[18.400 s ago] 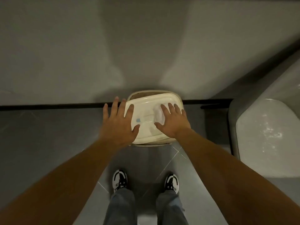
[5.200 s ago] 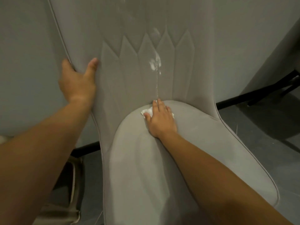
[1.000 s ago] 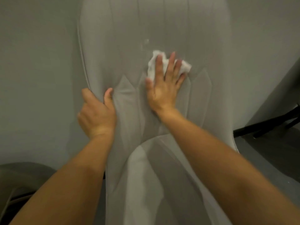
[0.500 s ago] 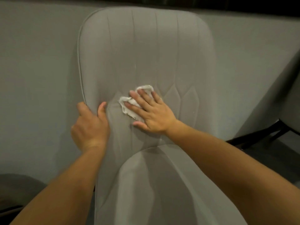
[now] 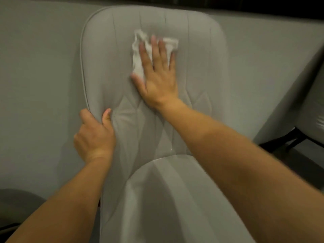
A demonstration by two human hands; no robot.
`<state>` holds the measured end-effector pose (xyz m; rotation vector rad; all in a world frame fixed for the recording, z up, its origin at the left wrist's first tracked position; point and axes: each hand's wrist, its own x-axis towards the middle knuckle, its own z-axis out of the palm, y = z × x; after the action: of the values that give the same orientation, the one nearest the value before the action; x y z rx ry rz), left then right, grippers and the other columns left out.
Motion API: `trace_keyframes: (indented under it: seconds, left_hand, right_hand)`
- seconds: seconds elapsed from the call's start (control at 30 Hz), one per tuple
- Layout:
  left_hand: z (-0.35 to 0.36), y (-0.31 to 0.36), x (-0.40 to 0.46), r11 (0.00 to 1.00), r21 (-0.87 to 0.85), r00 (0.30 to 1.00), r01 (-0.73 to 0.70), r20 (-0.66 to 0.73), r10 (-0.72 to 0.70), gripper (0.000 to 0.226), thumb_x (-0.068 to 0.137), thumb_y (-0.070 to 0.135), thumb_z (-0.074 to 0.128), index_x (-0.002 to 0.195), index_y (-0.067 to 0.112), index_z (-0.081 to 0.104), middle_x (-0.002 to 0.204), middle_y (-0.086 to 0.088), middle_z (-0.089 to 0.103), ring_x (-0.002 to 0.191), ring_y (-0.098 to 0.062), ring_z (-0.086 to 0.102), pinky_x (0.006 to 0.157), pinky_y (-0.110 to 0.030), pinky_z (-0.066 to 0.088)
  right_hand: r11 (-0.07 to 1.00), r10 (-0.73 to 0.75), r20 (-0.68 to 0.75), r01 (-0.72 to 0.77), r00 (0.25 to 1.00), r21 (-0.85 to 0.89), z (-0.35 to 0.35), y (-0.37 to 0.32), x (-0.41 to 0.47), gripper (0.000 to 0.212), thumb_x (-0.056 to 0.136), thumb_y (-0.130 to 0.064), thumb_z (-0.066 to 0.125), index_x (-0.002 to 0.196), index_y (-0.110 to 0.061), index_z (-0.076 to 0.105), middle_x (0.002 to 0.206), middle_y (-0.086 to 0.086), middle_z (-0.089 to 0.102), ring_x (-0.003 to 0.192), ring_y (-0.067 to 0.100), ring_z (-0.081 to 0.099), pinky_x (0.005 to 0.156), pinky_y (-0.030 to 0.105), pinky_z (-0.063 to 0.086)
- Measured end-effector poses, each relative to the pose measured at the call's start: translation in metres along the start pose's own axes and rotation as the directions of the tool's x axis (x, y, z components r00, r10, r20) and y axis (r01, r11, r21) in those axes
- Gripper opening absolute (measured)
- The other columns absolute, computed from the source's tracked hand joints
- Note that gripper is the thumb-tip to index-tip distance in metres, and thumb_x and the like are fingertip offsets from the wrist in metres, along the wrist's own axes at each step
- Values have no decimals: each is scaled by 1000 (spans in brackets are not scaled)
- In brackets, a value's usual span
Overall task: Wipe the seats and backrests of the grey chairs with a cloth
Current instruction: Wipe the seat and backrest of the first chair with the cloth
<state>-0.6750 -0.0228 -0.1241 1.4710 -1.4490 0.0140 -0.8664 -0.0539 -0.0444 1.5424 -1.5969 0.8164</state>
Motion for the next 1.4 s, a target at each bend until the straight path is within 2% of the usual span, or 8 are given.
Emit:
trace_keyframes:
  seconds: [0.23,0.5,0.67,0.87,0.97,1.17,1.3,1.4]
  left_hand:
    - [0,4,1,1000,-15,1000,23,22,-22,55,93,56,43,101,2,42,80,-36,60,69,-53,57,56,-42,29]
    - [1,3,1,1000,1,1000,11,6,-11,56,93,55,44,104,1,44,81,-36,60,68,-53,57,55,-42,28]
    - [-1,2,1,1000,-1,1000,11,3,-11,54,93,55,43,102,1,43,80,-37,59,67,-53,57,55,-42,28]
    - [-2,5,0,1000,-9,1000,10,16,-10,57,92,58,39,103,2,42,79,-36,60,68,-52,57,56,-41,28]
    - [-2,4,0,1000,1,1000,12,11,-12,58,91,59,39,103,2,42,78,-36,60,66,-52,57,55,-41,28]
    - [1,2,0,1000,27,1000,2,-7,-2,53,93,56,42,98,3,41,78,-37,59,65,-53,57,54,-42,28]
    - [0,4,-1,1000,17,1000,3,-8,-3,52,93,54,44,98,2,41,78,-38,58,66,-53,57,55,-43,28]
    - [1,5,-2,1000,11,1000,2,-10,-2,51,94,54,44,96,3,40,77,-38,58,65,-52,56,55,-42,28]
  right_hand:
    - [992,115,197,-122,974,26,31,-24,-100,83,96,-68,27,158,-15,8,167,10,1,152,24,-17,122,53,-6]
    - [982,188,60,-189,980,21,9,-12,-3,82,95,-71,23,159,-19,18,167,11,4,153,29,-4,121,58,-1]
    - [995,92,52,-94,994,23,14,-12,-31,75,96,-65,33,158,-25,24,167,11,12,153,31,3,121,59,2]
    - [984,155,185,-168,970,56,35,-27,-117,72,97,-64,30,156,-29,9,165,0,-8,151,20,-21,121,52,-8]
    - [989,133,204,-143,970,37,28,-24,-104,74,95,-67,27,158,-29,14,166,1,-7,151,20,-20,121,52,-12]
    - [981,192,-17,-191,981,24,11,-19,-4,75,95,-67,29,157,-25,27,166,10,15,153,30,6,119,61,3]
    - [986,169,35,-169,985,13,17,-14,-48,74,96,-64,34,158,-25,24,167,10,12,153,30,3,120,59,4]
    - [961,262,145,-271,954,48,27,-11,-100,72,98,-61,30,157,-26,8,167,9,3,152,23,-12,122,53,-7]
